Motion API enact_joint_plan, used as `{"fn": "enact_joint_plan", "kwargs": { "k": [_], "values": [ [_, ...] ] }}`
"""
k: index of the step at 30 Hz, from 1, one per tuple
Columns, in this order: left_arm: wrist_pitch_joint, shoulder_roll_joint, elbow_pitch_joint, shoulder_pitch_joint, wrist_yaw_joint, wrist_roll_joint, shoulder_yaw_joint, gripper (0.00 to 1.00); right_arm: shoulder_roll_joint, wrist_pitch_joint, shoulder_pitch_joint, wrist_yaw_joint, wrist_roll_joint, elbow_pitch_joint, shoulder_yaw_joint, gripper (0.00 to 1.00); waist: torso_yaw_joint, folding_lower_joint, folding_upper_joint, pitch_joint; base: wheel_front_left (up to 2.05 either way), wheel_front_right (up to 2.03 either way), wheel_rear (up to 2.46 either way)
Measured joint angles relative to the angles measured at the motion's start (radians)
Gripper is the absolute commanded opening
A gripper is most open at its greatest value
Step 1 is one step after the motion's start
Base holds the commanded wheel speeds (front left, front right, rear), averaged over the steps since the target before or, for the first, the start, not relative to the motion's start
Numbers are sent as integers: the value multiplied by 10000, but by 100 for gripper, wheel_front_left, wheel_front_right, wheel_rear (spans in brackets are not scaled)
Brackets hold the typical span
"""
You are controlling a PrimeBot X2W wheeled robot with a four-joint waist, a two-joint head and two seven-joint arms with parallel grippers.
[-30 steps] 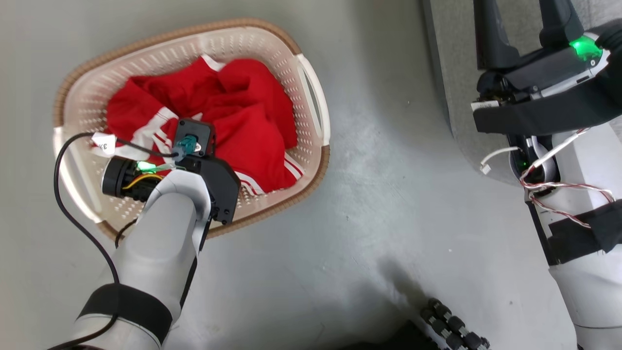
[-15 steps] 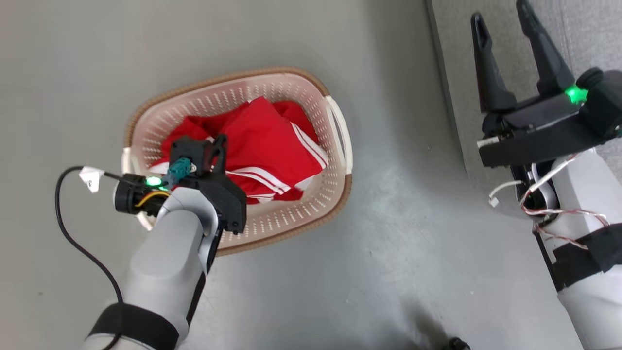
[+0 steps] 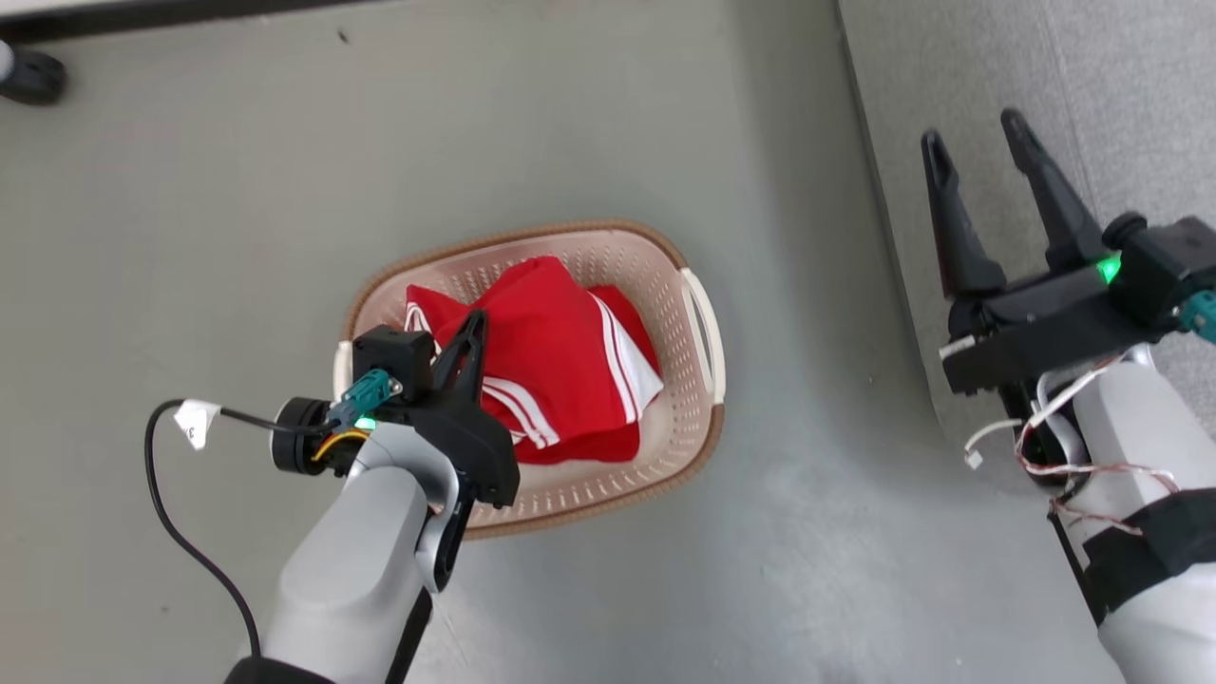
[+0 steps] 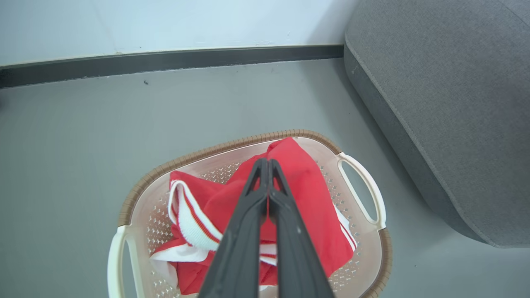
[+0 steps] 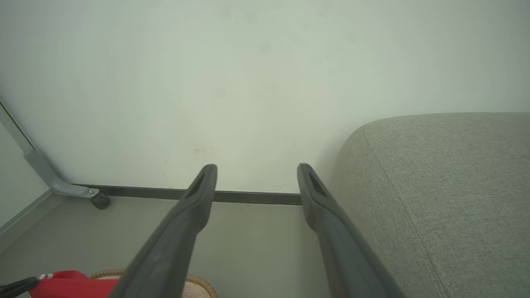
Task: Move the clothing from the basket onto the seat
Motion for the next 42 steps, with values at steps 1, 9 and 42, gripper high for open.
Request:
{"fn": "enact_joint_plan", "kwargs": {
  "k": [1, 9, 42],
  "values": [
    [0, -2, -142, 88, 2, -54, 33, 0, -4, -2, 85, 0, 0, 54, -12, 100, 40, 0, 0, -119, 0, 0, 0],
    [0, -2, -1012, 915, 31, -374, 430, 0, -10, 0, 837, 2, 58, 403, -21, 100, 372, -1, 0, -1118, 0, 0, 0],
    [-6, 453, -5781, 1370, -84, 1030, 1126, 0, 408, 0, 2459, 2, 88, 644, 128, 100, 1386, 1, 2, -3491, 0, 0, 0]
  ]
}}
